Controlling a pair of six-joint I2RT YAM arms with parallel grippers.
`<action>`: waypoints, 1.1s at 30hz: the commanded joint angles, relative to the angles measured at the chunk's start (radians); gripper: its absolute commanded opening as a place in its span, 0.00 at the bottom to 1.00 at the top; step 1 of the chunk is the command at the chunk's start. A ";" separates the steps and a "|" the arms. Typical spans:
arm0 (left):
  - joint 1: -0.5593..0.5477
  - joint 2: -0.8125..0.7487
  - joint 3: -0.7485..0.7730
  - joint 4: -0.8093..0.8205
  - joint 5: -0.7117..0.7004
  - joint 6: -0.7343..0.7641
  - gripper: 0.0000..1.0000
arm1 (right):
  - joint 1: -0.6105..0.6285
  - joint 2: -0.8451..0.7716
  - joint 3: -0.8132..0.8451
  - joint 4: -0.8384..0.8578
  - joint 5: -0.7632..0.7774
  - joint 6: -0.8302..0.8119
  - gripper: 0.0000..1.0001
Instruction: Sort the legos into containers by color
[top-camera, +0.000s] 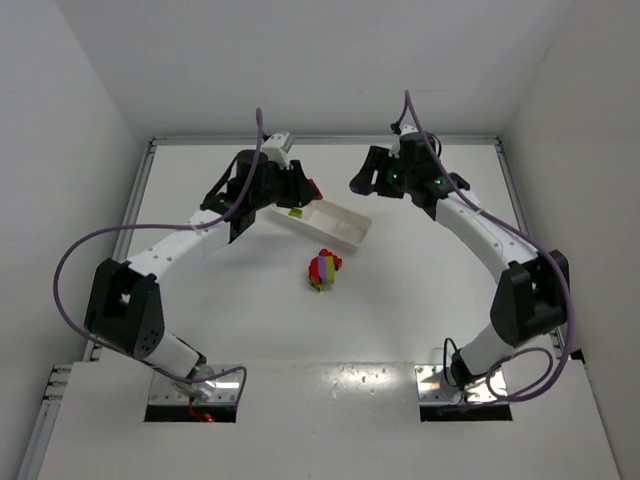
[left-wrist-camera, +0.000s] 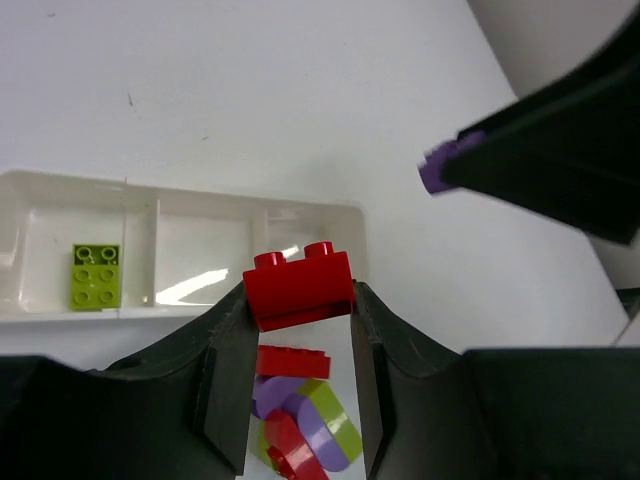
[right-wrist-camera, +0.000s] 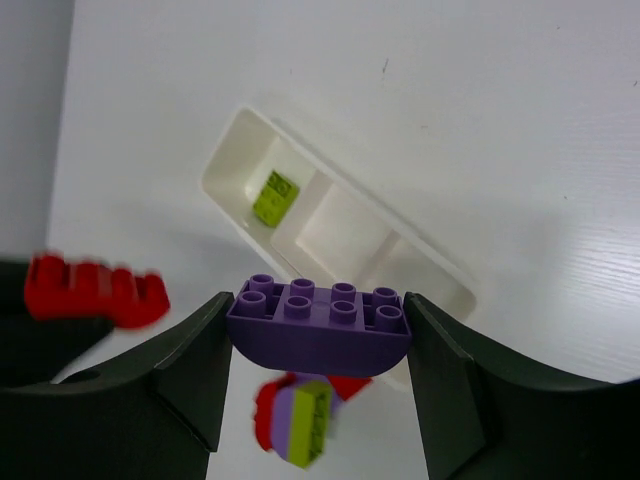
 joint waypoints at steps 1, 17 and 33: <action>-0.008 0.084 0.114 -0.105 -0.011 0.123 0.00 | 0.009 -0.074 -0.075 0.032 -0.075 -0.250 0.00; -0.008 0.380 0.266 -0.155 0.008 0.182 0.01 | 0.068 0.027 -0.150 0.107 -0.093 -0.489 0.00; -0.008 0.511 0.374 -0.164 0.018 0.194 0.02 | 0.068 0.161 -0.132 0.130 -0.093 -0.571 0.00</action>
